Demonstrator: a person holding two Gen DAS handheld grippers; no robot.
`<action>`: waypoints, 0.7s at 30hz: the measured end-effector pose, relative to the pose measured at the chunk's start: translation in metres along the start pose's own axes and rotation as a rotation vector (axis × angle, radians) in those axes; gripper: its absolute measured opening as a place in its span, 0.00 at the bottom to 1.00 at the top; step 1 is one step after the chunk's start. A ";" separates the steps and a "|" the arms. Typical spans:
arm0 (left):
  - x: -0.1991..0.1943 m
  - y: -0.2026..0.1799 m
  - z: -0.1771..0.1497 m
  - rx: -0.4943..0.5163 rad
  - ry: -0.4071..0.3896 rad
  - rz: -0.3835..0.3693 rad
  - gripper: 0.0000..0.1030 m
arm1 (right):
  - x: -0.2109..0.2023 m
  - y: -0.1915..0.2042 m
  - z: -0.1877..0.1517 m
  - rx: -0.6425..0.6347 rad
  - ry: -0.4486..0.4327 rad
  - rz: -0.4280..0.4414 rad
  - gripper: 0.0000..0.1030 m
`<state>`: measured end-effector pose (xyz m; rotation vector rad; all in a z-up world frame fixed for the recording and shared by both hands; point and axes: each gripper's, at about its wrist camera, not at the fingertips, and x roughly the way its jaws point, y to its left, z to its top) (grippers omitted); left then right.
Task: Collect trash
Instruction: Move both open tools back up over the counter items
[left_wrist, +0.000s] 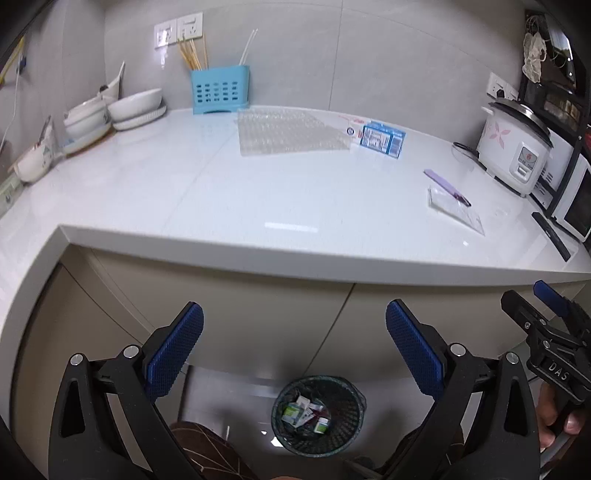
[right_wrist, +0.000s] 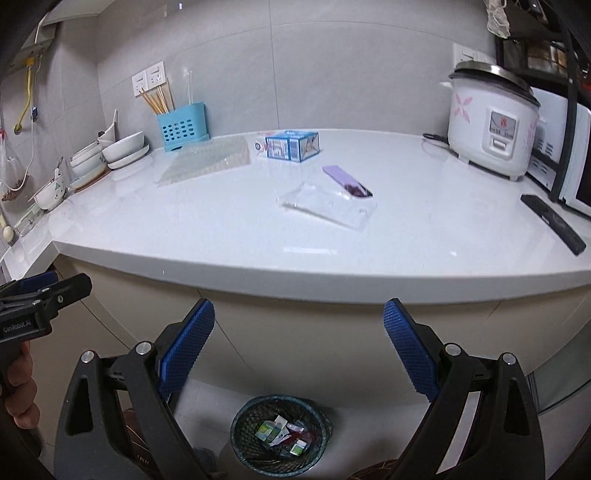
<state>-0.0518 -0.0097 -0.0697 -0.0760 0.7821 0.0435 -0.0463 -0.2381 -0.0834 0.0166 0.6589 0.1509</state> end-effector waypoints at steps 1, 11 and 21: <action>-0.001 -0.001 0.006 0.001 -0.002 -0.003 0.94 | -0.001 0.000 0.007 -0.003 -0.007 0.002 0.87; 0.016 0.005 0.087 -0.013 -0.002 0.018 0.94 | 0.019 -0.005 0.080 -0.022 -0.017 -0.002 0.86; 0.069 0.009 0.164 -0.034 0.029 0.055 0.94 | 0.087 -0.029 0.141 0.036 0.053 -0.031 0.86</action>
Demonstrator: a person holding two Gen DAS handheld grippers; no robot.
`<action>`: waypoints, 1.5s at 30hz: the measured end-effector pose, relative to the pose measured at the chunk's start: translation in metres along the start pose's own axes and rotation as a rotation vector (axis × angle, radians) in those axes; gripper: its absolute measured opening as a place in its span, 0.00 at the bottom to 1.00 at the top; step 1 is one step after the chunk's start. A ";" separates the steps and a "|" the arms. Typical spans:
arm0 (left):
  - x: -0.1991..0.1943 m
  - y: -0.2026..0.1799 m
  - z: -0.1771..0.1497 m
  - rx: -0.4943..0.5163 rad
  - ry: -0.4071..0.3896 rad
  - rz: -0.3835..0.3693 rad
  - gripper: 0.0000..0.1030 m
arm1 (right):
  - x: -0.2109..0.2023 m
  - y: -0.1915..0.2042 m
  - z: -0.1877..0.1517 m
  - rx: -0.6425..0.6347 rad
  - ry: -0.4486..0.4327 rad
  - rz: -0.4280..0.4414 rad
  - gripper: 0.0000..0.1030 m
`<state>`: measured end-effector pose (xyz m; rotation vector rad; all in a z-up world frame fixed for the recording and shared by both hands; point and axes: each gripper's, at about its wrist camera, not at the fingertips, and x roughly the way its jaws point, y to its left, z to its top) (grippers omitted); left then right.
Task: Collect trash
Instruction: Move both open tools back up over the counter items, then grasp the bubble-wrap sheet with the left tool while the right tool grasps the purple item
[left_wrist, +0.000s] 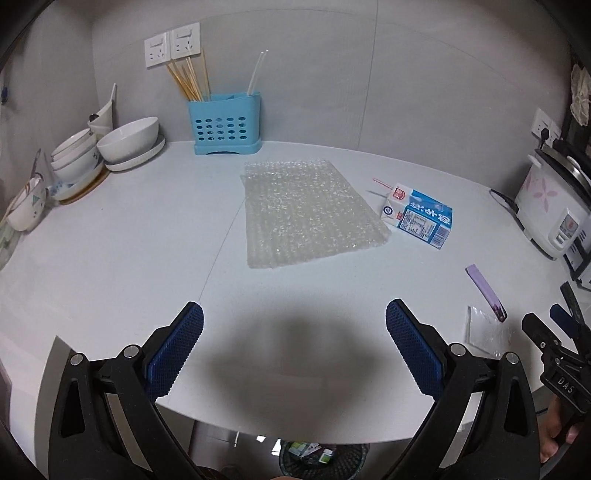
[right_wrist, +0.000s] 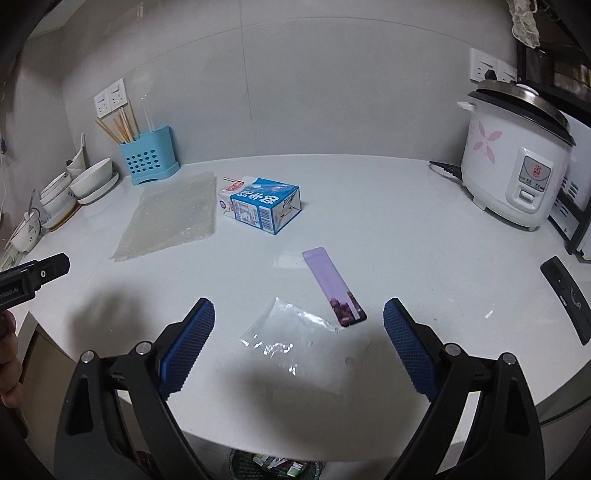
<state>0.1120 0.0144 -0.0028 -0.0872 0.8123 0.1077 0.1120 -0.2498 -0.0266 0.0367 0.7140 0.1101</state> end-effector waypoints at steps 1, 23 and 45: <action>0.006 -0.002 0.004 -0.003 0.009 -0.003 0.94 | 0.008 -0.002 0.006 0.002 0.011 -0.007 0.86; 0.168 -0.074 0.082 0.006 0.182 0.016 0.94 | 0.123 -0.028 0.036 -0.029 0.229 -0.018 0.79; 0.208 -0.079 0.097 0.041 0.290 0.171 0.25 | 0.136 -0.010 0.042 -0.104 0.357 -0.016 0.22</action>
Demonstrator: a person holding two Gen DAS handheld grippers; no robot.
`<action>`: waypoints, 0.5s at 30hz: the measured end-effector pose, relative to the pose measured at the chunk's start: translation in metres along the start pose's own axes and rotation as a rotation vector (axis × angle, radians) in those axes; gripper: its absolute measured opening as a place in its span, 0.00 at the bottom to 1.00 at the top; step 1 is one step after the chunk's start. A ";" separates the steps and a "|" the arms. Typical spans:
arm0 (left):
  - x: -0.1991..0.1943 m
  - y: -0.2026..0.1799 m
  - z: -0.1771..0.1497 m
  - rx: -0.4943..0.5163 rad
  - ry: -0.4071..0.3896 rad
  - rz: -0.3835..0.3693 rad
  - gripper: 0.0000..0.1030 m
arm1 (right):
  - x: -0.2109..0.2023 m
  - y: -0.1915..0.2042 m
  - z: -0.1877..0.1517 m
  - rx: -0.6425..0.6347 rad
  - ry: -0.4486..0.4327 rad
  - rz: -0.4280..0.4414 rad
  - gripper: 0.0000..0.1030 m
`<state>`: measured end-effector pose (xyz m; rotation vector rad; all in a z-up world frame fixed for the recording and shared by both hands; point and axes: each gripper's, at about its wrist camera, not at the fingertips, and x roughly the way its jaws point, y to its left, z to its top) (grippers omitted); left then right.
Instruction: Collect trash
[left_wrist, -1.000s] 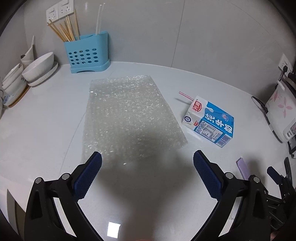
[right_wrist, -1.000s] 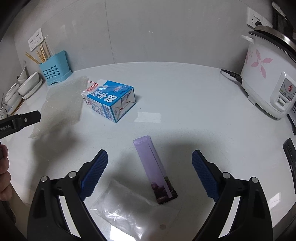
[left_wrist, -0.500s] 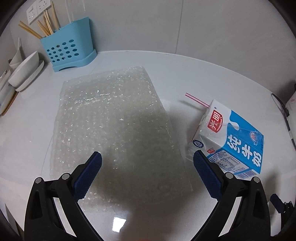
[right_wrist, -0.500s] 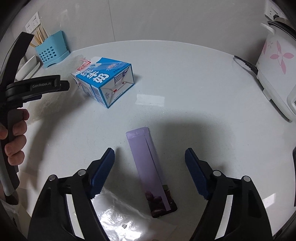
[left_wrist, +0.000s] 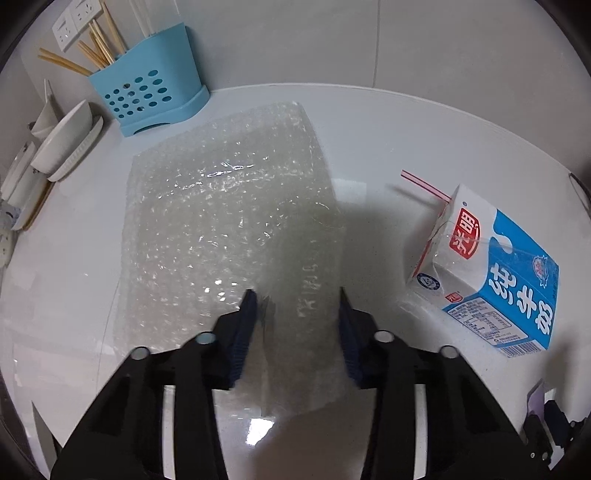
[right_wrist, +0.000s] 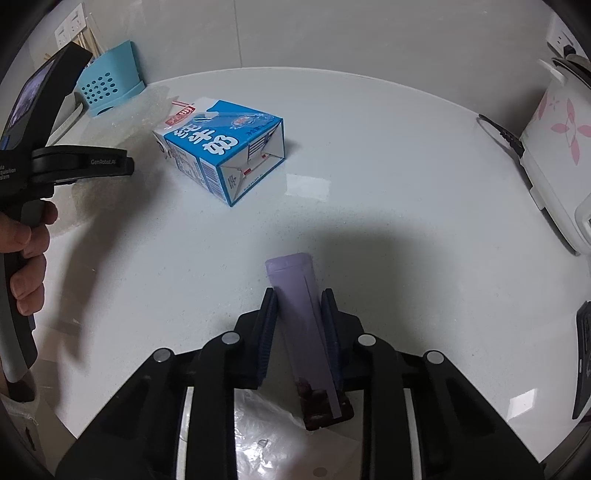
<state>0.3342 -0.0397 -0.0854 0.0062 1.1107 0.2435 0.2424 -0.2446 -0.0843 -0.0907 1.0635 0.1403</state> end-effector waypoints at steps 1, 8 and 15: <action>-0.002 0.001 -0.001 0.002 -0.003 0.006 0.17 | 0.000 0.000 0.000 0.005 -0.001 -0.001 0.20; -0.010 0.014 -0.007 -0.005 -0.022 -0.012 0.09 | -0.001 -0.004 -0.002 0.030 -0.015 -0.005 0.15; -0.027 0.021 -0.017 0.006 -0.057 -0.025 0.09 | -0.008 -0.009 -0.003 0.054 -0.043 -0.011 0.15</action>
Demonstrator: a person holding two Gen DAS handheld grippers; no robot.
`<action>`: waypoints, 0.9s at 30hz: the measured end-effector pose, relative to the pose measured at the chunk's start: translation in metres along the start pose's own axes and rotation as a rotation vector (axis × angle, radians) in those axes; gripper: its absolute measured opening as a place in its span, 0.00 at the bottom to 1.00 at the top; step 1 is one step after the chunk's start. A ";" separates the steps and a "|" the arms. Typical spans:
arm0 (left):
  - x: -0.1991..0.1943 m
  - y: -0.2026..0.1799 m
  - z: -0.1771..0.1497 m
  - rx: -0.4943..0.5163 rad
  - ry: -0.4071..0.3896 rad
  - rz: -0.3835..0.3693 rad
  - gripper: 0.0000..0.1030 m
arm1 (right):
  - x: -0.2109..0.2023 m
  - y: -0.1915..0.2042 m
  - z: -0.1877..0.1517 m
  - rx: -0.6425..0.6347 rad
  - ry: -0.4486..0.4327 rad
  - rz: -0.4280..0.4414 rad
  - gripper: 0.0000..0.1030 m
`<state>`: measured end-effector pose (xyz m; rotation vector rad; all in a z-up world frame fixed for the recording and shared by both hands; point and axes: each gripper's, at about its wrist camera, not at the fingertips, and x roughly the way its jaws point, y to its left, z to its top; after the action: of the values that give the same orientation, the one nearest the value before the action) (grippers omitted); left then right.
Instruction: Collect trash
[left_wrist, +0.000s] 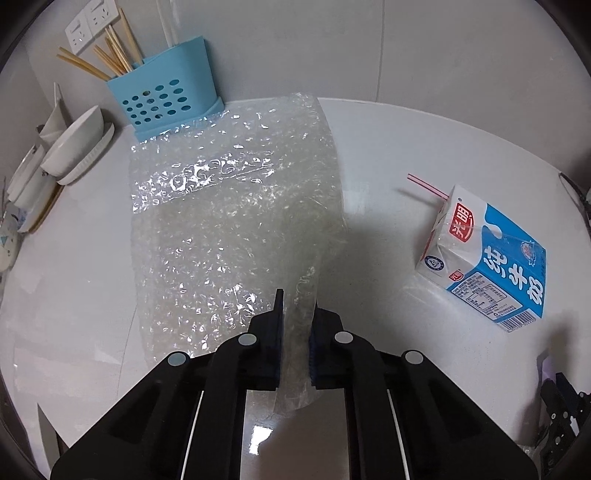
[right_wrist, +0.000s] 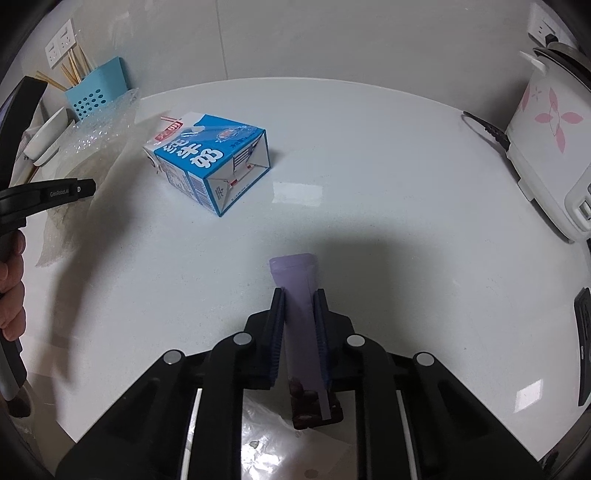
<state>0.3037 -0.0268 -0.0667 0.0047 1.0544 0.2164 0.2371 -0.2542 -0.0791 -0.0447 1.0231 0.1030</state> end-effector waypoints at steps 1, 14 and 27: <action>-0.004 0.000 -0.002 0.000 0.003 -0.003 0.09 | -0.002 -0.001 0.000 0.005 -0.006 0.000 0.15; -0.064 0.006 -0.031 0.027 -0.087 -0.085 0.09 | -0.052 -0.002 -0.004 0.032 -0.122 -0.007 0.15; -0.152 0.028 -0.083 0.039 -0.192 -0.168 0.09 | -0.121 0.020 -0.035 0.030 -0.223 0.016 0.15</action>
<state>0.1554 -0.0348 0.0262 -0.0270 0.8620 0.0420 0.1429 -0.2454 0.0065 0.0017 0.8022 0.1046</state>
